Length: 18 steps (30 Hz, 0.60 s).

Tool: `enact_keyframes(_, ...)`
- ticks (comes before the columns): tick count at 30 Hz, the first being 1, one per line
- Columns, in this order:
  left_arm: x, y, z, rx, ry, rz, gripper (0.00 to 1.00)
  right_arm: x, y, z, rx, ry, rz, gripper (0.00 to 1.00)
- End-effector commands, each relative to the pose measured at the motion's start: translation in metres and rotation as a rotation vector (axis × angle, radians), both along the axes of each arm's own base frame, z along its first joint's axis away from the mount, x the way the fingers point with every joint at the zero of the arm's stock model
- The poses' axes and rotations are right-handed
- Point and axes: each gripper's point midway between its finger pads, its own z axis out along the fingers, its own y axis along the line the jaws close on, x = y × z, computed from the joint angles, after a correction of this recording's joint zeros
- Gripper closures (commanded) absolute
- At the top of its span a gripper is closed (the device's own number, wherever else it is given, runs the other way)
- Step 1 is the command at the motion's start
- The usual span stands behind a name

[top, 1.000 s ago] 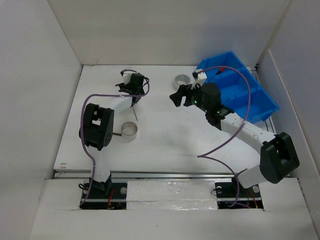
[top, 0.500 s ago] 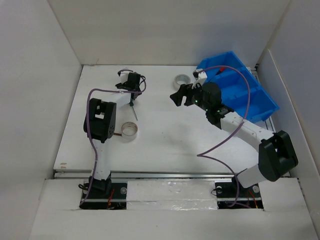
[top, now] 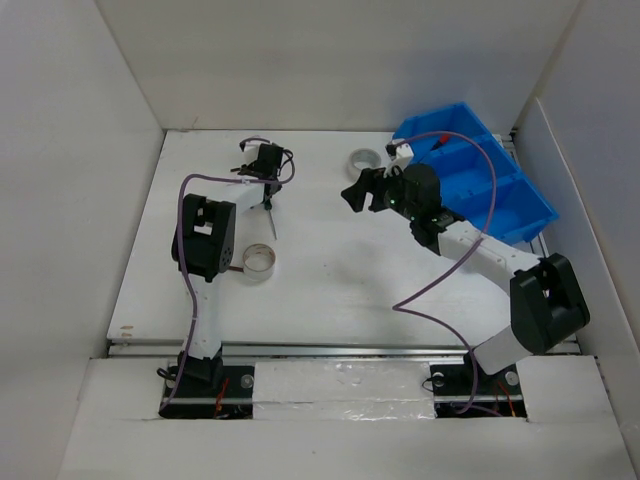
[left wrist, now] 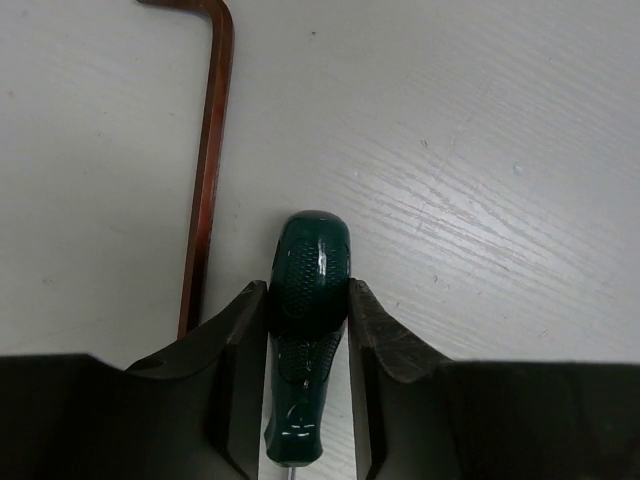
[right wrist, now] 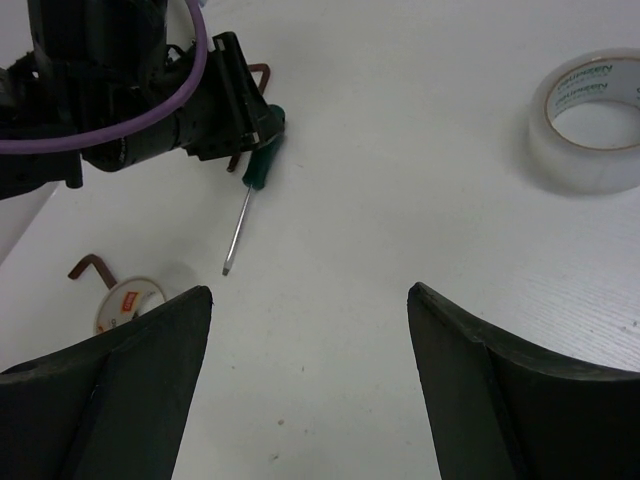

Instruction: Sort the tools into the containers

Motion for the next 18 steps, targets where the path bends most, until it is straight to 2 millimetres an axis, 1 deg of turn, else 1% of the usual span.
enact_keyframes(1, 0.008, -0.001, 0.014, -0.005, -0.025, -0.014, 0.82, 0.008, -0.001, 0.018, 0.033, -0.058, 0.000, 0.17)
enact_keyframes(3, 0.008, -0.003, 0.011, -0.008, -0.016, -0.029, 0.84, 0.007, 0.001, 0.018, 0.035, -0.054, 0.010, 0.17)
enact_keyframes(4, 0.009, -0.003, 0.012, -0.006, -0.018, -0.031, 0.82, 0.009, -0.003, 0.020, 0.037, -0.055, 0.003, 0.17)
enact_keyframes(6, 0.008, -0.004, 0.008, -0.005, 0.000, -0.032, 0.72, 0.007, -0.003, 0.023, 0.042, -0.059, 0.006, 0.17)
enact_keyframes(7, 0.011, -0.005, 0.009, -0.004, 0.000, -0.037, 0.71, 0.006, -0.003, 0.023, 0.043, -0.060, 0.011, 0.16)
enact_keyframes(9, 0.010, -0.006, 0.003, -0.003, 0.020, -0.045, 0.71, 0.003, -0.004, 0.027, 0.050, -0.064, 0.010, 0.17)
enact_keyframes(12, 0.012, -0.008, 0.001, -0.006, 0.029, -0.052, 0.68, 0.000, -0.006, 0.034, 0.053, -0.077, 0.009, 0.17)
enact_keyframes(13, 0.013, -0.008, 0.002, -0.007, 0.028, -0.053, 0.67, -0.001, -0.006, 0.036, 0.056, -0.080, 0.009, 0.17)
enact_keyframes(14, 0.012, -0.008, -0.001, -0.004, 0.040, -0.053, 0.64, -0.001, -0.007, 0.036, 0.055, -0.084, 0.009, 0.17)
enact_keyframes(16, 0.013, -0.008, -0.002, -0.003, 0.044, -0.053, 0.61, -0.002, -0.008, 0.038, 0.054, -0.087, 0.007, 0.17)
enact_keyframes(18, 0.013, -0.009, -0.005, -0.002, 0.053, -0.058, 0.60, -0.003, -0.008, 0.038, 0.054, -0.088, 0.007, 0.17)
